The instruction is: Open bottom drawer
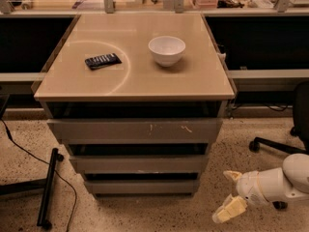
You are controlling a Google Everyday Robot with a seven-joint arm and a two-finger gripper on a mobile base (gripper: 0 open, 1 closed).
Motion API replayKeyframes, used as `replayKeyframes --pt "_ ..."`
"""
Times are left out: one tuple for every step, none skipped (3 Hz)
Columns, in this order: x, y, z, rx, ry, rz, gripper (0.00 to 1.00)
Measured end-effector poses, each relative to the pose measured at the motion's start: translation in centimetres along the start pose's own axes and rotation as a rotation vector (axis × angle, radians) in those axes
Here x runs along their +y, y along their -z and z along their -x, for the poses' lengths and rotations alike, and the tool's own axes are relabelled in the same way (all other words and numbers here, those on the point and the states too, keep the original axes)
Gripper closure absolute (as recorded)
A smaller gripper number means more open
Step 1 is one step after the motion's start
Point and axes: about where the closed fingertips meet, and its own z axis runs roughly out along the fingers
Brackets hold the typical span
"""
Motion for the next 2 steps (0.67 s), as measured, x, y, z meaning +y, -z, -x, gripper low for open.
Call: replayKeyframes --pt "-0.4 -1.4 -0.6 -0.072 0.002 0.016 0.0" --pt "-1.6 -4.2 -1.3 -0.187 0.015 0.034 0.0"
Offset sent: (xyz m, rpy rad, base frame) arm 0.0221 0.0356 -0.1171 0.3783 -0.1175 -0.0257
